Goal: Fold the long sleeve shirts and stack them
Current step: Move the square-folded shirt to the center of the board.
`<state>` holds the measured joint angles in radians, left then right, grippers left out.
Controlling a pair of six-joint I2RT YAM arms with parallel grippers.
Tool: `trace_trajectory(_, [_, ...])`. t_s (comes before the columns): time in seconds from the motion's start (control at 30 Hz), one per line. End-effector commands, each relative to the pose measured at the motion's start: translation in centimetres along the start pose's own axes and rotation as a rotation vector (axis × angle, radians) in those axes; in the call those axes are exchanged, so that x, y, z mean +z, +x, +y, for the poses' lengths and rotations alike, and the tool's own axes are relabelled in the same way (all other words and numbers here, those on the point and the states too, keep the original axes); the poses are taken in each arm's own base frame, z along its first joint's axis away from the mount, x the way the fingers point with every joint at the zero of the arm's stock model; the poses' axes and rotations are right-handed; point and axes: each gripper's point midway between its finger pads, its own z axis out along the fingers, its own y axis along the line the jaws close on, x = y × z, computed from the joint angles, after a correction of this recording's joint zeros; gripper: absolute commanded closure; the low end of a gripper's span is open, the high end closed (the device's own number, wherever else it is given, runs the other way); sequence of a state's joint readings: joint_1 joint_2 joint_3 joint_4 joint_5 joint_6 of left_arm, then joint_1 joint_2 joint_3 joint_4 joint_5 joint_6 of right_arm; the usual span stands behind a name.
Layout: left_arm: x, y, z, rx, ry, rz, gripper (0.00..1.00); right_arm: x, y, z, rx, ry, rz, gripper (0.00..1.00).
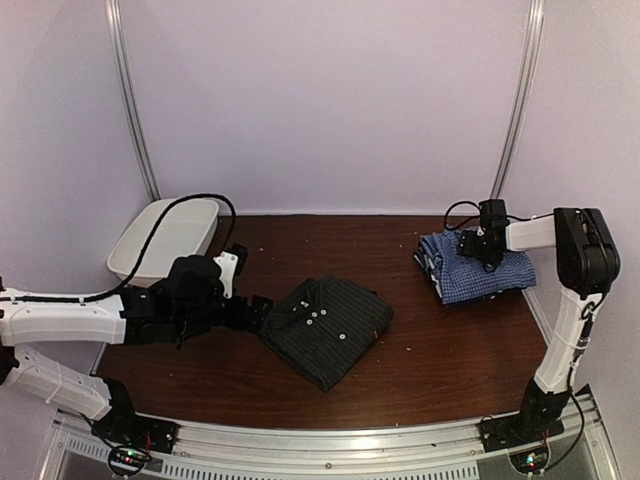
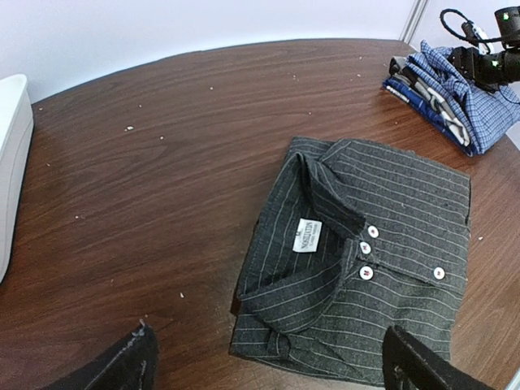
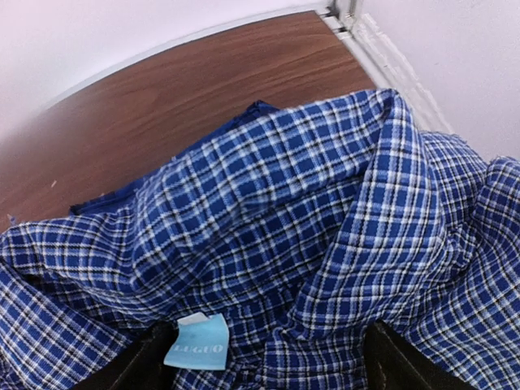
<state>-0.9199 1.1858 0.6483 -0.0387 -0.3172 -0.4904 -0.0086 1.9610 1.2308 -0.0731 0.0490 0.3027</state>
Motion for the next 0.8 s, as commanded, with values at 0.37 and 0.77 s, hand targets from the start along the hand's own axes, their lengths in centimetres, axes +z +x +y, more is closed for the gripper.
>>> trace_trajectory(0.37, [0.6,3.4,-0.1,-0.142,0.036,0.088,0.02,-10.7,9.4,9.2,-0.063,-0.085,0.038,0.14])
trace_trajectory(0.77, [1.5,7.4,-3.1,-0.464,0.240,0.160,0.02,-22.2,9.2,22.9,-0.395,-0.476,-0.032,0.11])
